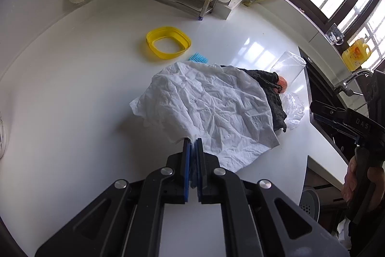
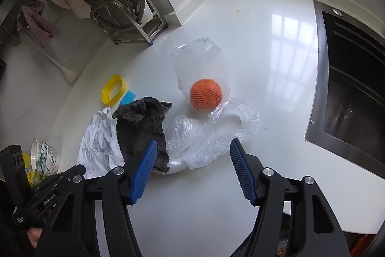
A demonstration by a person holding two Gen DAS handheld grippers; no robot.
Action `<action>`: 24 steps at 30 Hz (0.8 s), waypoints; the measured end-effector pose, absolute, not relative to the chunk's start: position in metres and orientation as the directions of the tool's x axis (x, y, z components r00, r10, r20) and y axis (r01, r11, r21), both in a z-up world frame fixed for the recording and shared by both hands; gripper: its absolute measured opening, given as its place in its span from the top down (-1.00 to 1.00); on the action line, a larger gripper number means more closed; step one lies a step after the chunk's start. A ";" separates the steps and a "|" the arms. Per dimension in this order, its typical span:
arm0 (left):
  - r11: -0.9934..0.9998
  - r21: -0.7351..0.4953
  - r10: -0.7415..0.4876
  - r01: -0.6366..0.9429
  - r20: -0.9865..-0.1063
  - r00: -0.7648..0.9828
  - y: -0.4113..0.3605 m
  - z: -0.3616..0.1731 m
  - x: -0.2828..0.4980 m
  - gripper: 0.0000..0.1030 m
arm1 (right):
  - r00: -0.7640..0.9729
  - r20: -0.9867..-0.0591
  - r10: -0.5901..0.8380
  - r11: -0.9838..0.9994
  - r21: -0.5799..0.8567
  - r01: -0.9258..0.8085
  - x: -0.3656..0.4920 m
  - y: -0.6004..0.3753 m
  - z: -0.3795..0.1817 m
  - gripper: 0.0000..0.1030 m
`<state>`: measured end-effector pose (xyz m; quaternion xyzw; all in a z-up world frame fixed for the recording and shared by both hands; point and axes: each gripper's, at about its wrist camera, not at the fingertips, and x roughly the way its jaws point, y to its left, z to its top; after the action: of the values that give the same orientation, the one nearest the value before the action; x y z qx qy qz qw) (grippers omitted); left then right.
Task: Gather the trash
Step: 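Grasp the white tissue with the left tool while the right tool grasps the clear jar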
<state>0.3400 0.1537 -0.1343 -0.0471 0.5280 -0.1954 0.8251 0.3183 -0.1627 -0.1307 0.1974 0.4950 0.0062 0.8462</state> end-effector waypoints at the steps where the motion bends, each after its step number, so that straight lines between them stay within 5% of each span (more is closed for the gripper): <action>1: 0.919 -0.284 -0.372 0.272 -0.853 0.366 0.155 -0.134 0.339 0.90 | 0.511 -0.835 0.205 0.922 0.340 0.186 0.319 -0.163 -0.131 -0.18; 24: 0.898 -0.329 -0.429 0.292 -0.800 0.420 0.172 -0.120 0.300 0.90 | 0.640 -0.765 0.080 0.932 0.286 0.225 0.402 -0.160 -0.153 -0.32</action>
<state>0.2999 0.1722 -0.1198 -0.0693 0.4938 -0.2148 0.8398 0.4021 -0.1601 -0.1533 0.1805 0.4226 -0.0407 0.8872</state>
